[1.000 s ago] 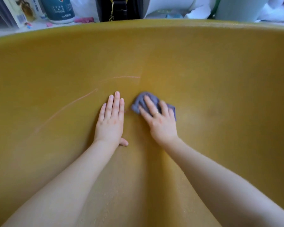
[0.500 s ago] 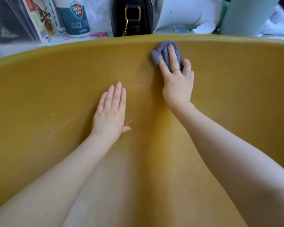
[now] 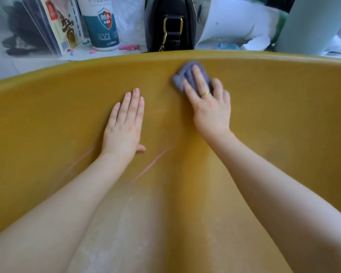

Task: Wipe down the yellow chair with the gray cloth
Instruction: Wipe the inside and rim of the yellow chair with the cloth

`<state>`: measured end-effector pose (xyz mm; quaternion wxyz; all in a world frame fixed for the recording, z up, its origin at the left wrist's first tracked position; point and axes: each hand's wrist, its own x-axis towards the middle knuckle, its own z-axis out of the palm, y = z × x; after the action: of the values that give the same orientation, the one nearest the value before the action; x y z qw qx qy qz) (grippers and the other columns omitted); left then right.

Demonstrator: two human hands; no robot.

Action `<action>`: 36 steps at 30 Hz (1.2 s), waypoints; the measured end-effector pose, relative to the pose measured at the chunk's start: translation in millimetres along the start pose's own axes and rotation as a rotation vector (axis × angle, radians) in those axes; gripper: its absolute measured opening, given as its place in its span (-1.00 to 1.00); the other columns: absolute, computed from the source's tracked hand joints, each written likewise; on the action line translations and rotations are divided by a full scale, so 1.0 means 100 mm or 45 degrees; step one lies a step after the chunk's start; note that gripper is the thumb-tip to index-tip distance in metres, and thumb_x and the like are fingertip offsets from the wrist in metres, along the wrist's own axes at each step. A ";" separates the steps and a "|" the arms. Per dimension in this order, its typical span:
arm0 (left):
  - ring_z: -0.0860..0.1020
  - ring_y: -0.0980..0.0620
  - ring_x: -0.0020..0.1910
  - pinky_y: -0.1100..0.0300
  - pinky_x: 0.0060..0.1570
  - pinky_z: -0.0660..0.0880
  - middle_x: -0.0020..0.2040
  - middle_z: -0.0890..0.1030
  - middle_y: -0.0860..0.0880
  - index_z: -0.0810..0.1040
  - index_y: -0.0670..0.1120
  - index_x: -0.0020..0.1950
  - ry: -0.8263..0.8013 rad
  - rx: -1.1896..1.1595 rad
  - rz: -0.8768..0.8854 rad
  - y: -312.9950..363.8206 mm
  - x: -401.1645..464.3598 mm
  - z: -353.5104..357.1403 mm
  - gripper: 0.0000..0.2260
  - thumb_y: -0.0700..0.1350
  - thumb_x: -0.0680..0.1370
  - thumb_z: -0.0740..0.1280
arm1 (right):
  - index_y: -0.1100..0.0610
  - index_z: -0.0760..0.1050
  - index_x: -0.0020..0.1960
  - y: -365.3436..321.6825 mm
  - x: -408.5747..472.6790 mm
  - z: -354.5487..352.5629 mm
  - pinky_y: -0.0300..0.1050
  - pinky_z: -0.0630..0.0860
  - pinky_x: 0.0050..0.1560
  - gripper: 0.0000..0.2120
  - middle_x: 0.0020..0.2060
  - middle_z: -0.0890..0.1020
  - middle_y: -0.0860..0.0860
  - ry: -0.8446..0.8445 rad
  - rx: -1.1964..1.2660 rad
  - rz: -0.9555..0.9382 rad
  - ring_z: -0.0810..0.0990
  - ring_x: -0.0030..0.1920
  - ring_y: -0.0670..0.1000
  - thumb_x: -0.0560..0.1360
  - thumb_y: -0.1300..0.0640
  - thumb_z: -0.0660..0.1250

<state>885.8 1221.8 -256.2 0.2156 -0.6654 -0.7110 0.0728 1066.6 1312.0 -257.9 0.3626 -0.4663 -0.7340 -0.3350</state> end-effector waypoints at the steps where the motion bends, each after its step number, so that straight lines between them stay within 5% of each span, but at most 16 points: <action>1: -0.26 -0.13 0.51 0.05 0.45 -0.22 0.50 -0.35 -0.19 -0.39 -0.25 0.46 0.001 -0.008 0.009 -0.01 0.00 0.01 0.18 0.25 0.32 0.41 | -0.02 0.49 0.26 0.01 0.09 0.01 -0.09 0.39 -0.16 -0.51 0.30 0.50 0.02 0.046 -0.011 0.055 0.36 0.07 0.16 0.40 0.29 0.13; 6: -0.22 -0.13 0.51 0.05 0.46 -0.19 0.52 -0.30 -0.19 -0.33 -0.25 0.49 0.061 -0.040 0.039 -0.02 0.02 0.06 0.17 0.23 0.30 0.43 | -0.01 0.48 0.29 -0.34 -0.02 0.08 -0.03 0.42 -0.08 -0.48 0.30 0.49 0.04 0.074 0.136 0.238 0.30 0.09 0.16 0.40 0.30 0.10; 12: -0.08 -0.12 0.53 0.05 0.47 -0.05 0.54 -0.14 -0.19 -0.29 -0.26 0.46 0.152 0.037 0.024 -0.03 0.00 0.08 0.21 0.26 0.22 0.47 | -0.03 0.54 0.21 -0.71 -0.96 0.04 -0.04 0.49 -0.16 -0.55 0.30 0.49 0.02 -0.239 0.240 -0.174 0.35 0.09 0.19 0.41 0.22 0.10; 15: -0.05 -0.11 0.53 0.07 0.46 -0.03 0.54 -0.11 -0.18 -0.30 -0.26 0.44 0.166 0.056 0.015 -0.03 0.00 0.07 0.23 0.29 0.20 0.46 | -0.04 0.54 0.21 -0.52 -0.82 0.01 -0.02 0.34 -0.13 -0.54 0.29 0.50 0.02 -0.249 0.158 -0.289 0.40 0.06 0.18 0.40 0.20 0.10; 19: -0.16 -0.13 0.52 0.06 0.46 -0.14 0.53 -0.24 -0.19 -0.40 -0.27 0.43 0.128 0.022 0.042 -0.03 0.01 0.12 0.21 0.28 0.27 0.43 | -0.01 0.51 0.23 -0.18 -0.09 0.00 -0.02 0.26 -0.11 -0.53 0.31 0.49 0.03 -0.065 0.037 0.014 0.32 0.09 0.16 0.39 0.25 0.12; 25: 0.01 -0.13 0.52 0.05 0.45 -0.02 0.55 -0.05 -0.18 -0.24 -0.25 0.46 0.172 0.066 -0.015 -0.02 0.01 0.14 0.24 0.28 0.15 0.49 | -0.03 0.50 0.26 -0.31 0.14 0.04 -0.04 0.36 -0.13 -0.49 0.31 0.48 0.05 0.027 0.119 0.133 0.28 0.10 0.16 0.40 0.28 0.09; 29: 0.01 -0.13 0.52 0.04 0.46 0.00 0.55 -0.05 -0.19 -0.22 -0.25 0.46 0.158 0.098 0.001 -0.01 0.03 0.13 0.23 0.28 0.17 0.49 | -0.02 0.54 0.20 -0.49 -0.44 0.12 -0.04 0.41 -0.14 -0.56 0.29 0.50 0.04 -0.139 0.274 -0.171 0.32 0.09 0.18 0.40 0.24 0.14; 32: 0.17 -0.12 0.49 0.05 0.42 0.15 0.52 0.13 -0.19 -0.05 -0.25 0.47 0.165 0.092 -0.045 -0.03 0.02 0.12 0.26 0.30 0.04 0.52 | -0.04 0.54 0.20 -0.61 -1.11 0.03 -0.05 0.23 -0.15 -0.54 0.30 0.49 0.02 -0.361 0.357 -0.391 0.33 0.08 0.18 0.38 0.17 0.11; 36: -0.14 -0.13 0.52 0.06 0.47 -0.12 0.54 -0.21 -0.18 -0.34 -0.24 0.46 0.039 0.031 0.004 -0.01 0.00 0.03 0.18 0.26 0.29 0.43 | -0.07 0.56 0.16 -0.63 -1.40 -0.12 -0.06 0.19 -0.14 -0.52 0.28 0.51 0.00 -0.538 0.398 -0.478 0.42 0.03 0.18 0.36 0.18 0.06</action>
<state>883.5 1222.2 -257.9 0.2342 -0.6647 -0.7058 0.0716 1052.8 1218.4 -379.8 0.2013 -0.3205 -0.9089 -0.1752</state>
